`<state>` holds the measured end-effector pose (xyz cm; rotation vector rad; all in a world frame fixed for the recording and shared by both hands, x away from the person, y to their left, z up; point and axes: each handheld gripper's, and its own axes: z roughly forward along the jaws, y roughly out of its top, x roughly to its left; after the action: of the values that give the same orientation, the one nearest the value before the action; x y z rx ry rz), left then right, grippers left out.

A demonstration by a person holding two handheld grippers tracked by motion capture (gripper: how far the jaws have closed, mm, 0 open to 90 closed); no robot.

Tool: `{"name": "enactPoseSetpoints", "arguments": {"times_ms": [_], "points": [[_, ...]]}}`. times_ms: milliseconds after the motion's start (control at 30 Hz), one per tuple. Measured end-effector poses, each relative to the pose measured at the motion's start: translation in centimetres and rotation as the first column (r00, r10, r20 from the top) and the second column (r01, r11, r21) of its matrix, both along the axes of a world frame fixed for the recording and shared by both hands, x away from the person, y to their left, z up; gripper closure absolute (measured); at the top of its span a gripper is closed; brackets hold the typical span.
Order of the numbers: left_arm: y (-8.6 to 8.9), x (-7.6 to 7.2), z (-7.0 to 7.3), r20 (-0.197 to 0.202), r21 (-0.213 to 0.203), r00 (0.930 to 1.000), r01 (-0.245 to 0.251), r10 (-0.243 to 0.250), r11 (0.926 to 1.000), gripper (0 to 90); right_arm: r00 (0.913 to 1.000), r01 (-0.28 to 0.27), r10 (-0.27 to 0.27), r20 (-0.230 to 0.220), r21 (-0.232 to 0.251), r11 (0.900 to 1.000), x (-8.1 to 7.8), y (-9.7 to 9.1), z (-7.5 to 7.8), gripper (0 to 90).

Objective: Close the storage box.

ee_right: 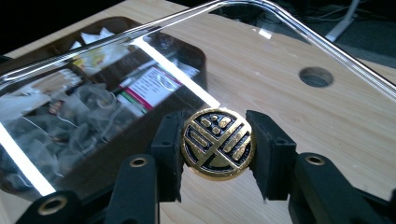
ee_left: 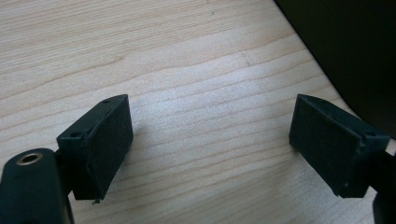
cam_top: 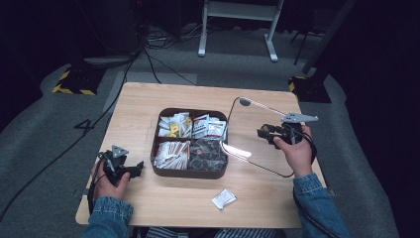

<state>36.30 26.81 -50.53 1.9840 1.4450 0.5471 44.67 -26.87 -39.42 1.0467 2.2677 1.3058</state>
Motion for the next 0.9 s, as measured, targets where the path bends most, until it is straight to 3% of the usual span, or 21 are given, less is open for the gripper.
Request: {"name": "enactPoseSetpoints", "arguments": {"times_ms": [433, 900], "points": [[0.0, 0.0, 0.0, -0.001, 0.001, 1.0, 0.0, 0.0, 1.0, 13.9, 0.9961, -0.086, 0.087, -0.014, 0.01, 0.9962, 0.9, 4.3, 1.1, 59.3], [0.0, 0.0, 0.0, -0.001, 0.001, 1.0, 0.001, -0.001, 1.0, 13.8, 0.9848, -0.171, 0.169, -0.041, -0.045, 0.9843, 1.8, 10.4, 2.4, 59.2]]}}
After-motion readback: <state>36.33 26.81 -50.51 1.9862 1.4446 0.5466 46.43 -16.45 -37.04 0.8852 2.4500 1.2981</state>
